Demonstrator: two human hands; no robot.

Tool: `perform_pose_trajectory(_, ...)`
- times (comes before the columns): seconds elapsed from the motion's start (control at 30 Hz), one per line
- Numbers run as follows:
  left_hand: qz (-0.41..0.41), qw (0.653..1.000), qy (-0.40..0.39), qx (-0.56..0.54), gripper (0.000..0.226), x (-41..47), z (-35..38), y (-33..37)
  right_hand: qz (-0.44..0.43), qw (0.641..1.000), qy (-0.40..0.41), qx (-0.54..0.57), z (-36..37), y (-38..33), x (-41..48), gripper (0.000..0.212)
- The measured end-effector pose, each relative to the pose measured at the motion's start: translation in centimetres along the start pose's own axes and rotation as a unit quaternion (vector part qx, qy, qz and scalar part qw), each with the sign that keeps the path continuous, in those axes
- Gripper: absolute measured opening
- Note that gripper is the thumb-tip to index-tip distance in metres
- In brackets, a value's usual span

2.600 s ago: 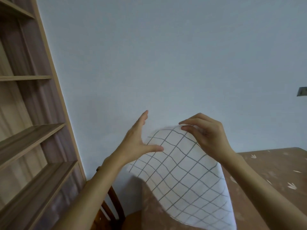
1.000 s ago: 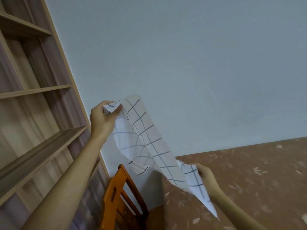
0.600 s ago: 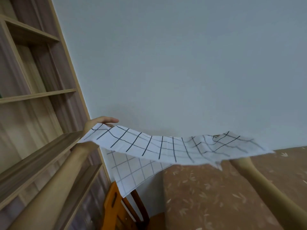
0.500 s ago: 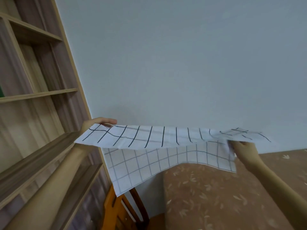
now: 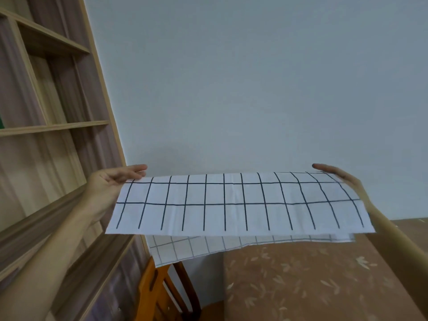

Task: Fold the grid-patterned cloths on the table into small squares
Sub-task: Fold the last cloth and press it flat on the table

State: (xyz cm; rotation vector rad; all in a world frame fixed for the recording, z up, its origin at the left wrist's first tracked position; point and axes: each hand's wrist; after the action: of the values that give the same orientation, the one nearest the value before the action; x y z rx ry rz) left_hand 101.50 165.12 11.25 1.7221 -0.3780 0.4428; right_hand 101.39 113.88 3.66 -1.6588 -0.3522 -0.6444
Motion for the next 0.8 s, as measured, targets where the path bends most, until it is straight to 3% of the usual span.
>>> perform_pose_trajectory(0.07, -0.007, 1.000, -0.018, 0.025, 0.010, 0.2, -0.7, -0.1, 0.081, 0.995, 0.048, 0.044, 0.9, -2.2, -0.4, 0.053)
perform_pose_trajectory(0.17, -0.029, 0.995, -0.038, 0.086, 0.021, 0.9, -1.2, -1.2, 0.100, 0.993, 0.057, 0.032, 2.1, -3.1, -0.5, 0.041)
perform_pose_trajectory(0.3, -0.007, 0.982, -0.086, 0.167, 0.056, 1.4, 0.8, -3.0, 0.042, 0.998, -0.008, -0.043, 4.4, -4.5, -0.3, 0.039)
perform_pose_trajectory(0.37, 0.019, 0.973, -0.128, 0.192, 0.059, 0.9, 3.3, -3.0, 0.006, 0.997, -0.051, -0.058, 6.4, -6.0, -0.4, 0.029)
perform_pose_trajectory(0.43, 0.031, 0.971, -0.175, 0.160, 0.039, -0.2, 6.6, -2.2, -0.023, 0.992, -0.104, -0.069, 8.7, -7.6, -0.6, 0.026)
perform_pose_trajectory(0.47, 0.028, 0.970, -0.204, 0.126, 0.039, -0.9, 8.4, -1.6, -0.033, 0.988, -0.133, -0.075, 9.7, -8.4, -0.7, 0.027)
perform_pose_trajectory(0.6, 0.011, 0.952, -0.303, 0.028, 0.072, -2.9, 14.3, 0.2, -0.078, 0.963, -0.237, -0.102, 12.7, -10.1, -1.2, 0.038)
perform_pose_trajectory(0.67, 0.010, 0.952, -0.305, -0.006, 0.065, -3.5, 16.3, 0.7, -0.081, 0.957, -0.255, -0.114, 13.4, -10.6, -1.4, 0.043)
perform_pose_trajectory(0.8, 0.024, 0.971, -0.237, -0.035, 0.046, -3.6, 17.7, 0.6, -0.065, 0.962, -0.233, -0.123, 13.0, -10.8, -1.5, 0.039)
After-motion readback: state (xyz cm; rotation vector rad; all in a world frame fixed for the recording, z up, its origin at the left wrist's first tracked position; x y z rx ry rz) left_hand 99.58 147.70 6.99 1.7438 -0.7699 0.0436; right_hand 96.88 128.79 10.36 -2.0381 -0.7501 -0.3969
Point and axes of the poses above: each hand's wrist, its own x-axis towards the middle knuckle, its own z-axis out of the palm, y = z × x, and after that the axes turned 2 degrees about -y, right-handed
